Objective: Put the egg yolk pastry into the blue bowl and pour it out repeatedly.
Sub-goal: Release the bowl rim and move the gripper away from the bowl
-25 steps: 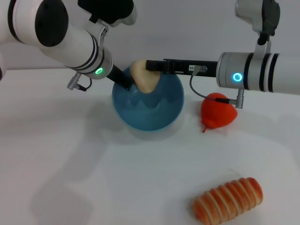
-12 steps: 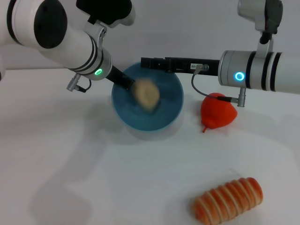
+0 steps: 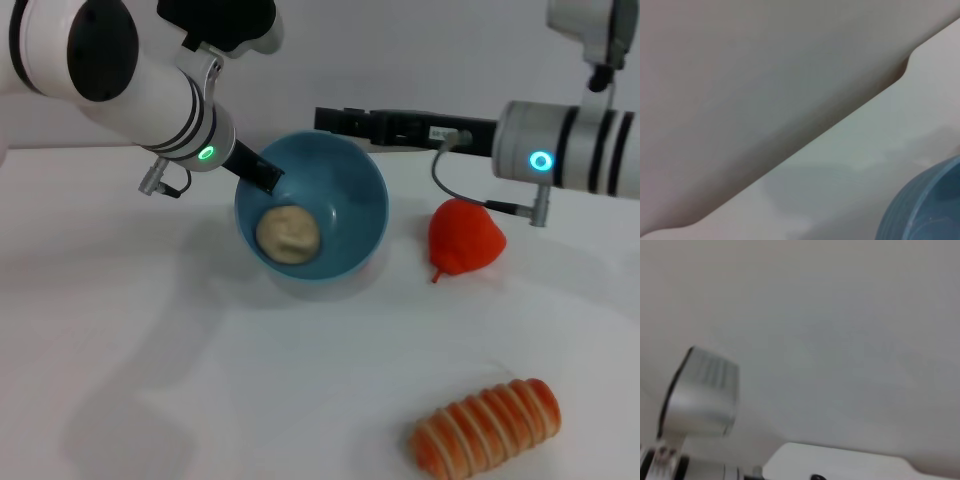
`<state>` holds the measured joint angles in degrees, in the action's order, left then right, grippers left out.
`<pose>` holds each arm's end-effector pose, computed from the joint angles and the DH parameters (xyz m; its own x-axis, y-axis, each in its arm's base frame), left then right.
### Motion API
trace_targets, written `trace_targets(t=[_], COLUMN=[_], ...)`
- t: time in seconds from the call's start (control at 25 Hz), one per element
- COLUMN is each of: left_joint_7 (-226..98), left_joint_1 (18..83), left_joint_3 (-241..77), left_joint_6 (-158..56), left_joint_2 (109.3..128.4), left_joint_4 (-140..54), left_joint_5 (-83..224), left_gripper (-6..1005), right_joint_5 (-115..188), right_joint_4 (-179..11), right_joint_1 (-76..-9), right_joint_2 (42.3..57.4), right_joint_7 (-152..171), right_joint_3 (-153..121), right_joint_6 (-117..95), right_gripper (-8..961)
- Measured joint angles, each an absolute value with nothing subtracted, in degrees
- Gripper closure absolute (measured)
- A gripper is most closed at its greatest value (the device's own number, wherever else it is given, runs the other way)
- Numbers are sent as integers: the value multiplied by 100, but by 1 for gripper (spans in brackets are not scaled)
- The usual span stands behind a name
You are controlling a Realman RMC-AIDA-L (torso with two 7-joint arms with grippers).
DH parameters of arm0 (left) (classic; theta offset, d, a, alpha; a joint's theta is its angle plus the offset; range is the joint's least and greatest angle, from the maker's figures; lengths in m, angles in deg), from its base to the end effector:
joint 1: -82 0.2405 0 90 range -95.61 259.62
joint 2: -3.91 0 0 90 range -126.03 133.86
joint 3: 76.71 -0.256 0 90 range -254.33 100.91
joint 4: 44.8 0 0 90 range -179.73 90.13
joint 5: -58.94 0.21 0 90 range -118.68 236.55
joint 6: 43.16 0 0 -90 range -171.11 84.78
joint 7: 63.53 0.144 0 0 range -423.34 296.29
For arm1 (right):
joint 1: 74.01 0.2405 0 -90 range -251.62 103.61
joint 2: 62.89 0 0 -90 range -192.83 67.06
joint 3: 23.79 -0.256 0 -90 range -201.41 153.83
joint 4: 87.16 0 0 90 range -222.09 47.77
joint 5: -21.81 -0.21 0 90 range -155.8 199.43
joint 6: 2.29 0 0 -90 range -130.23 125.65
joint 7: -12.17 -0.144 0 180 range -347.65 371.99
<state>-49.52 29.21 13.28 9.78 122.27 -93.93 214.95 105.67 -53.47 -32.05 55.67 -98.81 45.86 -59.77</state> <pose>-0.1444 0.4476 -0.0522 0.7763 0.6304 0.0010 0.4637 -0.5699 -0.6784 0.1647 0.4192 -0.0402 0.4644 -0.6097 -0.6423 -0.7888 -0.6146 0.0131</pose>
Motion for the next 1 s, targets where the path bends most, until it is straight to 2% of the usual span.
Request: trace_targets(t=[0.52, 1.0], left_joint_7=[-4947, -4851], left_joint_1=[2622, 2407], left_joint_3=[2084, 2221], left_joint_6=[2225, 3332], left_joint_2=[12174, 12149], left_joint_4=[-9640, -9837], left_joint_5=[21998, 22197], left_gripper=[1000, 999], right_joint_5=[10617, 9572], right_joint_4=[-4613, -4785], right_joint_1=[-4652, -5325], right_joint_2=[5625, 5627], right_joint_7=[-8127, -6771], right_joint_3=[4093, 3700], right_joint_6=[-6008, -6027], right_gripper=[423, 424])
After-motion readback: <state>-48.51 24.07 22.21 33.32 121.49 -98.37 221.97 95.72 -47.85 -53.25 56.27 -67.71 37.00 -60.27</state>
